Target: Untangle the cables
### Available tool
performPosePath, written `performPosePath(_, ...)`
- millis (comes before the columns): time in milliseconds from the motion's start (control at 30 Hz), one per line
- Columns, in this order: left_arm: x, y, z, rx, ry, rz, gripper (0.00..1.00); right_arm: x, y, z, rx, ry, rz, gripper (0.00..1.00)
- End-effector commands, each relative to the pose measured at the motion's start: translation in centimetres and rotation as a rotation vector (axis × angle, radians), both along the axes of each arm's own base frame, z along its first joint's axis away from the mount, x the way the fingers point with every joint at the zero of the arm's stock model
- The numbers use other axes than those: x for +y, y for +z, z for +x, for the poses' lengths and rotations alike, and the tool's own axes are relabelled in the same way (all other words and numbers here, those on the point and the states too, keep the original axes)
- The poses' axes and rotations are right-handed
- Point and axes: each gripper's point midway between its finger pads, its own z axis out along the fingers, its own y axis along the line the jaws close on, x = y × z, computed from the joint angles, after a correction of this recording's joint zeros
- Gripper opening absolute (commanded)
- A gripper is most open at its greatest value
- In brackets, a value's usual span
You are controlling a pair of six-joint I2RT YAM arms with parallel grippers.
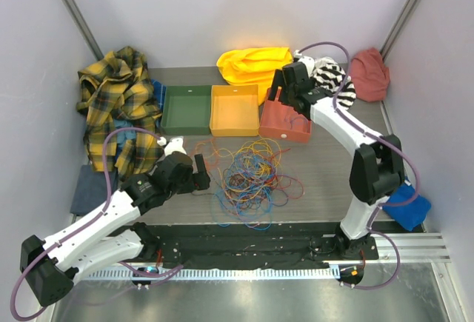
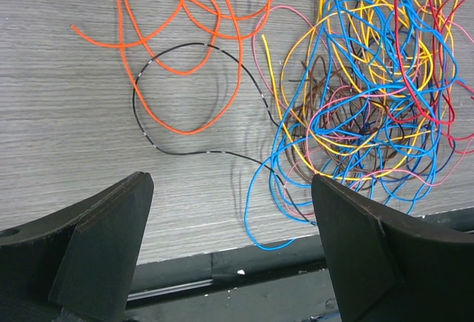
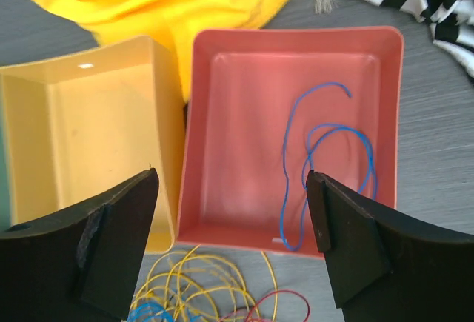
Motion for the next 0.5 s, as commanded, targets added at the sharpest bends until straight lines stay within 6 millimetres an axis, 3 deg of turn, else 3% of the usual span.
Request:
performPosePath(0, -0.1, 1.3, 0.9, -0.039, 0.023, -0.012, 0.94, 1.6, 10.1, -3.7, -0.229, 0.073, 0.081, 0.87)
performPosePath(33, -0.4, 1.1, 0.9, -0.034, 0.017, -0.010, 0.94, 3.3, 10.5, -5.4, -0.238, 0.125, 0.084, 0.85)
performPosePath(133, -1.2, 0.9, 1.1, -0.021, -0.001, -0.024, 0.94, 5.1, 9.9, -10.2, -0.237, 0.225, 0.084, 0.80)
performPosePath(167, -1.5, 0.5, 1.2, -0.009, -0.006, -0.023, 0.94, 7.2, 9.4, -12.4, -0.229, 0.294, 0.092, 0.79)
performPosePath(233, -1.8, 0.1, 1.3, 0.005, -0.008, -0.021, 0.94, 8.3, 7.4, -15.7, -0.200, 0.343, 0.100, 0.76)
performPosePath(267, -2.0, -0.1, 1.3, 0.012, -0.006, -0.024, 0.94, 9.9, 6.5, -17.8, -0.181, 0.399, 0.108, 0.75)
performPosePath(300, -2.3, -0.1, 1.4, 0.010, -0.013, -0.035, 0.93, 9.8, 4.5, -18.9, -0.148, 0.398, 0.088, 0.74)
performPosePath(367, -2.7, -0.3, 1.6, 0.015, -0.017, -0.038, 0.93, 10.2, 3.8, -21.2, -0.135, 0.404, 0.122, 0.72)
performPosePath(400, -3.0, -0.1, 1.9, 0.009, -0.019, -0.044, 0.93, 9.8, 2.1, -22.0, -0.109, 0.401, 0.116, 0.70)
performPosePath(433, -3.2, -0.1, 2.1, 0.007, -0.020, -0.044, 0.93, 9.7, 2.7, -22.6, -0.124, 0.394, 0.167, 0.69)
performPosePath(467, -3.3, -0.2, 2.3, 0.002, -0.030, -0.036, 0.93, 9.3, 1.4, -23.2, -0.105, 0.393, 0.159, 0.69)
